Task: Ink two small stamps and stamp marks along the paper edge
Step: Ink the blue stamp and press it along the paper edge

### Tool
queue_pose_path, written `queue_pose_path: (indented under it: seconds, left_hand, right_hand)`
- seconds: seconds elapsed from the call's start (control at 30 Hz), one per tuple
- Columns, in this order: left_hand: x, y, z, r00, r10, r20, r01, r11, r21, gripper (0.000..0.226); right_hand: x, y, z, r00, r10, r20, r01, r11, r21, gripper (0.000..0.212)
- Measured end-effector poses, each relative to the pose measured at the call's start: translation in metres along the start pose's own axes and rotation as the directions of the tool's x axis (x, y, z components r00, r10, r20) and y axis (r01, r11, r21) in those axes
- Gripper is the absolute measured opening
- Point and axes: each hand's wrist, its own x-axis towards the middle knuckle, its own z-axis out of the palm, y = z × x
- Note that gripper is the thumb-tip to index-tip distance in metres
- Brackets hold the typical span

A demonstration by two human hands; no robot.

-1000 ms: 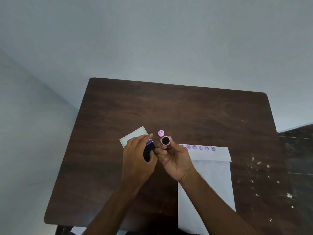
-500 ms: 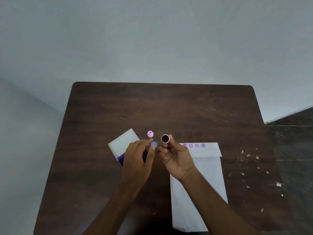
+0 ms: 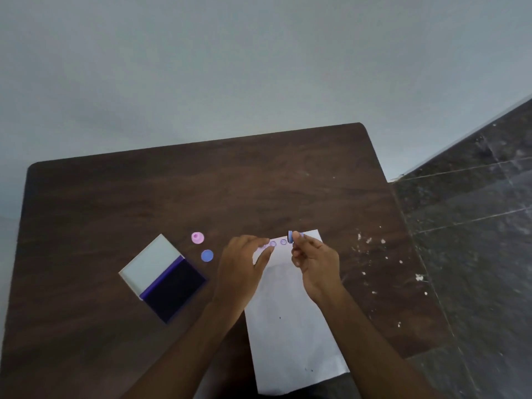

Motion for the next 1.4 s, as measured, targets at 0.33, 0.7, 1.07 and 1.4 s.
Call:
queue_pose_path:
  seconds: [0.33,0.7,1.07,1.4]
  left_hand:
    - [0.027,0.022,0.047,0.997,0.030,0.065,-0.035,0.996,0.086,0.042]
    - [0.039,0.030,0.074,0.997,0.026,0.069,-0.040,0.978,0.205,0.052]
    - [0.043,0.031,0.082,0.997,0.060,0.046,-0.068,0.974,0.214,0.041]
    - [0.044,0.030,0.085,0.998,0.053,0.044,-0.061,0.975,0.213,0.038]
  right_hand:
    - [0.035,0.007,-0.035,0.946,-0.192,-0.262,0.064,0.901,-0.429,0.019]
    - [0.047,0.022,-0.042,0.925,-0.365,-0.106,0.194,0.692,-0.695,0.020]
    - [0.056,0.034,-0.044,0.872,-0.490,0.008,0.329,0.573,-0.751,0.016]
    - [0.058,0.037,-0.043,0.859,-0.510,0.037,0.351,0.536,-0.768,0.016]
